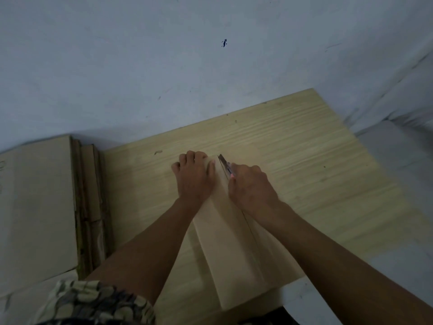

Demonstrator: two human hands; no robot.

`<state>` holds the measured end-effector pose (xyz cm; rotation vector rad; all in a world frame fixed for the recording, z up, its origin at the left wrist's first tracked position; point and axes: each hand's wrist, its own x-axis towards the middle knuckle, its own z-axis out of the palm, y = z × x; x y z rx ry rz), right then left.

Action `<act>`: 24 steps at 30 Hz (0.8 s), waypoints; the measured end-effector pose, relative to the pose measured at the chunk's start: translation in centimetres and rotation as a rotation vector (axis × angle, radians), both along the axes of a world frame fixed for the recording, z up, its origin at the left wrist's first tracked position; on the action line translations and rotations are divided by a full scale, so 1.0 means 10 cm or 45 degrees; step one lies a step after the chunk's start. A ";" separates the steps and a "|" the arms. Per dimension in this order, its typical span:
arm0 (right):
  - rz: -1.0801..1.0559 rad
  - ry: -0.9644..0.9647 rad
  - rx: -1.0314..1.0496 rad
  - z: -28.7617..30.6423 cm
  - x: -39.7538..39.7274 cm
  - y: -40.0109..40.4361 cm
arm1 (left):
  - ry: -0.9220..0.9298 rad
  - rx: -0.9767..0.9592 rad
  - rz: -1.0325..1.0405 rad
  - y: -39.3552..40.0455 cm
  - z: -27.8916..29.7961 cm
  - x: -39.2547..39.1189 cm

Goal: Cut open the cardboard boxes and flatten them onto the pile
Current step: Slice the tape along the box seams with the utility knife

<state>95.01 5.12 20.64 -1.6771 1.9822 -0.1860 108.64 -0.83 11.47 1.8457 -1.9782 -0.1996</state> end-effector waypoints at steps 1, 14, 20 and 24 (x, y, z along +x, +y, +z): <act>-0.010 0.003 -0.003 -0.01 0.03 -0.01 | 0.008 -0.001 0.001 0.00 0.00 0.00; 0.014 0.104 0.148 0.58 0.34 -0.16 | 0.085 0.010 -0.039 0.03 -0.01 0.01; 0.049 0.219 0.295 0.83 0.46 -0.42 | 0.124 0.066 -0.033 0.04 0.03 0.00; 0.045 0.233 0.331 0.83 0.46 -0.39 | 0.127 0.087 -0.029 0.05 0.03 0.01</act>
